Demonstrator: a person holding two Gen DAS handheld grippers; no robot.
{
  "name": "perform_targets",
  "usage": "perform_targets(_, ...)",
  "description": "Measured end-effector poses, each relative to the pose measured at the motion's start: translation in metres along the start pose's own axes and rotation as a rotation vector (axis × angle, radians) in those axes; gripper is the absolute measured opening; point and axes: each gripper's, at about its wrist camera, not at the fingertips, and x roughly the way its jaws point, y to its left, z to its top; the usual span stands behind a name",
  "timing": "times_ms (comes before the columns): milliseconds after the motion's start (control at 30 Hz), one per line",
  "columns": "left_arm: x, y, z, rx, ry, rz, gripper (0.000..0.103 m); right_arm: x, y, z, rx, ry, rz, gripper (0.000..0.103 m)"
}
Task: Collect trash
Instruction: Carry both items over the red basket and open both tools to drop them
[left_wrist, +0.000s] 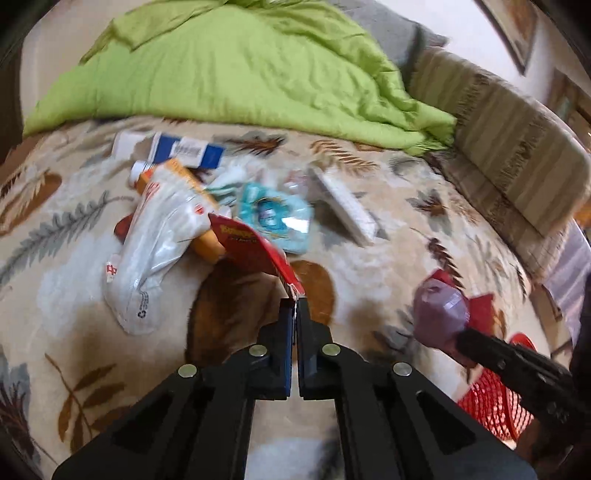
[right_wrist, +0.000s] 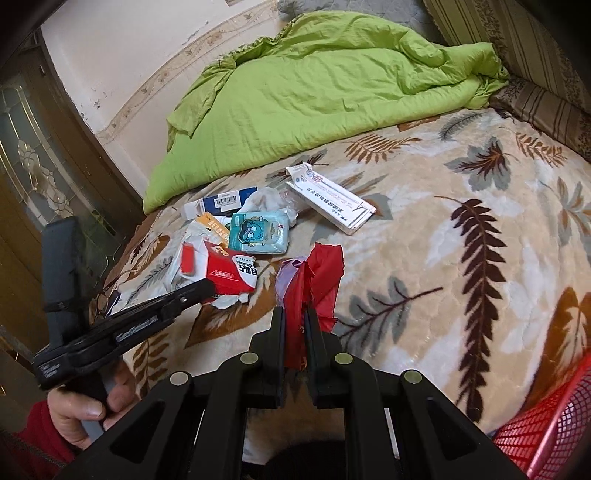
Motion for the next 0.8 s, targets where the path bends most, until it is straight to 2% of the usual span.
perform_targets(100,-0.018,-0.014,-0.004,0.037,-0.026,-0.039,0.002,-0.013,-0.002,-0.005,0.006,-0.012,0.003,0.011)
perform_targets(233,-0.029,-0.043,-0.007,0.098,-0.002,-0.133,0.002,-0.042,-0.015,-0.012,0.036,-0.042,-0.023,0.011)
perform_targets(400,-0.033,-0.102,-0.021,0.222,0.036,-0.269,0.002,-0.107,-0.068,-0.029,0.152,-0.104,-0.161,0.011)
perform_targets(533,-0.030,-0.160,-0.036,0.324,0.095,-0.405,0.002,-0.157,-0.117,-0.051,0.271,-0.114,-0.299,0.011)
perform_targets(700,-0.018,-0.228,-0.058,0.426,0.181,-0.540,0.002,-0.190,-0.160,-0.067,0.374,-0.113,-0.424,0.013)
perform_targets(767,-0.012,-0.250,-0.067,0.466,0.195,-0.554,0.002,-0.193,-0.169,-0.068,0.404,-0.101,-0.460,0.014)
perform_targets(800,-0.008,-0.260,-0.070,0.487,0.202,-0.549,0.007,-0.194,-0.174,-0.069,0.419,-0.094,-0.468,0.022)
